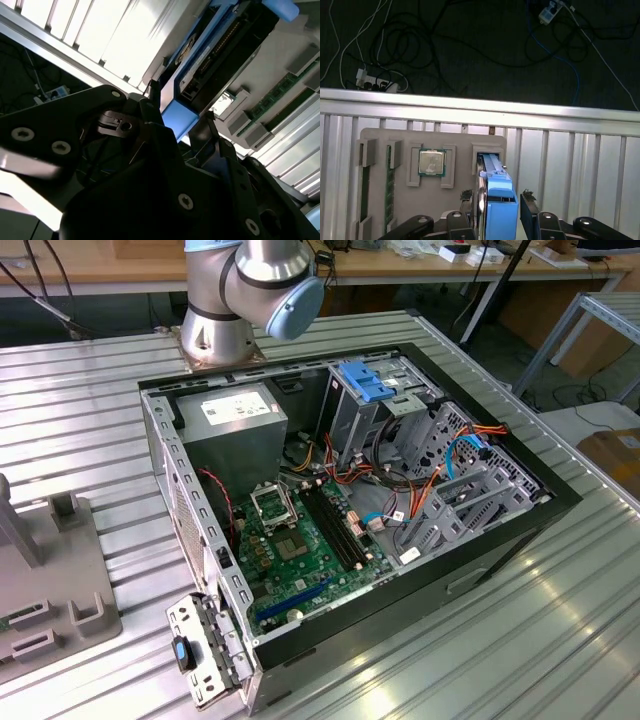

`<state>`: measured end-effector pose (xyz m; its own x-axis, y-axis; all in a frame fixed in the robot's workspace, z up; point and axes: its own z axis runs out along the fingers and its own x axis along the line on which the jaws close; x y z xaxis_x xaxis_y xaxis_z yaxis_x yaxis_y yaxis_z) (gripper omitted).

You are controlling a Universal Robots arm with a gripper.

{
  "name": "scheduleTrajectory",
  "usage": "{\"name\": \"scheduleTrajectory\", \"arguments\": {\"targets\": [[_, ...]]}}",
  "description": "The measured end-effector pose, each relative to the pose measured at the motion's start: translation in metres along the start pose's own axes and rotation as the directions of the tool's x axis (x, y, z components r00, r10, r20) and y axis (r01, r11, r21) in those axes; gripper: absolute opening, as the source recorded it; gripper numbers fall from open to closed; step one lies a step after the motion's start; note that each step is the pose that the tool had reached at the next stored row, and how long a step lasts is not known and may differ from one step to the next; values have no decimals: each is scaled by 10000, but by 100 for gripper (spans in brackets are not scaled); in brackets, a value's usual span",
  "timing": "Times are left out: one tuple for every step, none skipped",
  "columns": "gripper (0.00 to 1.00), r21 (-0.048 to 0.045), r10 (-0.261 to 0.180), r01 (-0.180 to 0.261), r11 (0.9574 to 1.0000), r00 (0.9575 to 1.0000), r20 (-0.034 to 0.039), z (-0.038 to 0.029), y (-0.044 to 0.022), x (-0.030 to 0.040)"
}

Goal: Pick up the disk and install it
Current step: 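Pick up the disk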

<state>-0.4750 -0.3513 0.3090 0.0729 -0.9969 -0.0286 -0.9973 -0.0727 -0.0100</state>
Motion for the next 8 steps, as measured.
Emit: {"name": "scheduleTrajectory", "arguments": {"targets": [[50, 0, -9, 9, 10000, 10000, -1, 0, 0, 5], [50, 2, -10, 10, 10000, 10000, 0, 1, 1, 10], [50, 2, -10, 10, 10000, 10000, 0, 1, 1, 18], [50, 0, -10, 10, 10000, 10000, -1, -1, 2, 33], [50, 2, -9, 9, 10000, 10000, 0, 0, 2, 33], [50, 1, -8, 8, 10000, 10000, -1, 1, 2, 33], [50, 2, -9, 9, 10000, 10000, 0, 3, 1, 33], [50, 3, -10, 10, 10000, 10000, 0, 4, -5, 34]]}}
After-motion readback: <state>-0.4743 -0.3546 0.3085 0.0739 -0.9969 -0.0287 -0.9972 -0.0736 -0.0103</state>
